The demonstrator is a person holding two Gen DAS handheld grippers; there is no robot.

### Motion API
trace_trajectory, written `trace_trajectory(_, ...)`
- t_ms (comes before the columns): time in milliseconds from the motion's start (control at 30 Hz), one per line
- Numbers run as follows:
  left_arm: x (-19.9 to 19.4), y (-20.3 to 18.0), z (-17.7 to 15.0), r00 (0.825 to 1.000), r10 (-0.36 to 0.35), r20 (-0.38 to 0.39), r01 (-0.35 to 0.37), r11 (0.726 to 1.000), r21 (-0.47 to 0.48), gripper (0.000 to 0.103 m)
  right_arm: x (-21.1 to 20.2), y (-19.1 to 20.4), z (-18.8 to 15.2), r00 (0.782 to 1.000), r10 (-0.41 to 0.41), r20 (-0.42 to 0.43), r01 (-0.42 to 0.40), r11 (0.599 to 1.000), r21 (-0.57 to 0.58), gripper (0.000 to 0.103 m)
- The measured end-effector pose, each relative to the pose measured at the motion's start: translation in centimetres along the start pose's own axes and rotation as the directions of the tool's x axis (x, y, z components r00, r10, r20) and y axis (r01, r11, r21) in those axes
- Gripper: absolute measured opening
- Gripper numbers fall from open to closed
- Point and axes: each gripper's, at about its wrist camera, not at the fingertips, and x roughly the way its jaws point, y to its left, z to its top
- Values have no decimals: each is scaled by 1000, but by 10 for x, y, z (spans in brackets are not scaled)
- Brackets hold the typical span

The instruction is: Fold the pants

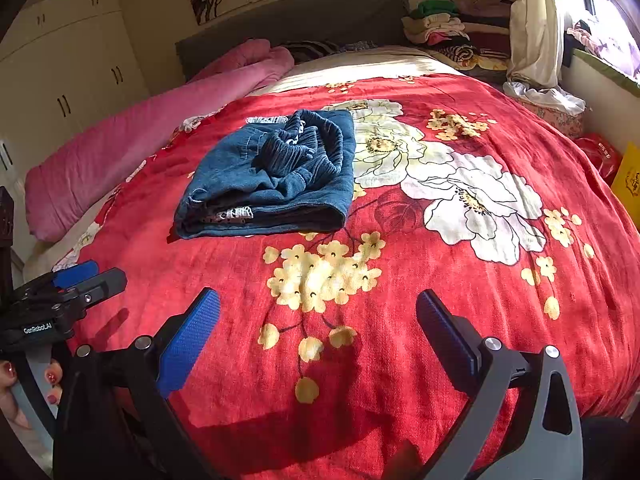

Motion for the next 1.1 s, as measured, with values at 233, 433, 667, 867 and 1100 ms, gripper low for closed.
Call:
trace_trajectory(233, 5, 2, 1, 999, 5, -37, -6, 1000, -14, 93, 2, 1, -1, 1000, -16, -5, 16, 1000, -13, 98)
trace_trajectory(433, 3, 11, 5, 999, 20, -27, -21, 999, -44, 93, 2, -1, 0, 1000, -30, 0, 30, 999, -19, 98)
trace_trajectory(667, 0, 30, 10, 998, 66, 14, -64, 993, -99, 93, -2, -26, 12, 997, -75, 6, 75, 997, -13, 98)
trace_trajectory(867, 15, 82, 40, 988, 152, -38, -157, 971, -180, 93, -9, -108, 45, 983, -185, -2, 185, 982, 36, 98)
trace_trajectory(1100, 97, 191, 94, 904, 352, -242, -404, 890, -210, 93, 39, -242, 78, 922, -362, -136, 377, 920, 107, 98)
